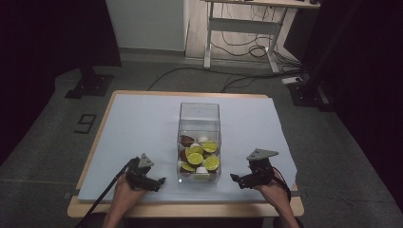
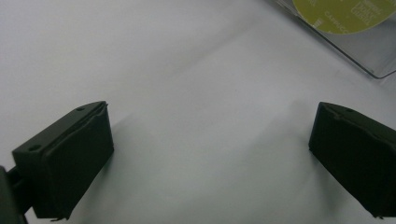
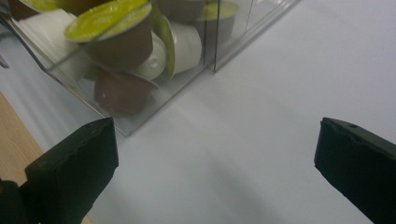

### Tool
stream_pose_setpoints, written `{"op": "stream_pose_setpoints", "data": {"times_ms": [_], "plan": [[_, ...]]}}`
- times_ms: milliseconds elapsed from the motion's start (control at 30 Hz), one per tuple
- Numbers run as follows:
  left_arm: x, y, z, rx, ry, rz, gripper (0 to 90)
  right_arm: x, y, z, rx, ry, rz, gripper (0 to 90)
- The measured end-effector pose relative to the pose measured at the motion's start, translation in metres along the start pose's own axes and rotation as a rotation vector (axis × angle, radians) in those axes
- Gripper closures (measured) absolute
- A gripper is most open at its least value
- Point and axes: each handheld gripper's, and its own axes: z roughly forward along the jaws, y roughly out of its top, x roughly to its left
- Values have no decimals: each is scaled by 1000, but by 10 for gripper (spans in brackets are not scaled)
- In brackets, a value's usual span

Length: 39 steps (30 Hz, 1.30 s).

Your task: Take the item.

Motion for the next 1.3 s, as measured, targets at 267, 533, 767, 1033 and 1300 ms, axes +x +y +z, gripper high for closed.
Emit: {"op": "stream_pose_setpoints", "data": {"times_ms": [267,533,767,1033,1300], "plan": [[0,0,0,0,1,-1,0,4,14,-7,-13,9,17,16],[0,0,0,0,0,0,0,10,27,-13,-29,28,42,7],[0,0,0,1,1,1,0,17,40,-14,-54,61,40,0],[0,0,0,-1,2,0,0,31,62,-9,-58,93,-11,18],[0,0,0,-1,2,0,0,44,78,7,-36,127,-58,131]]}}
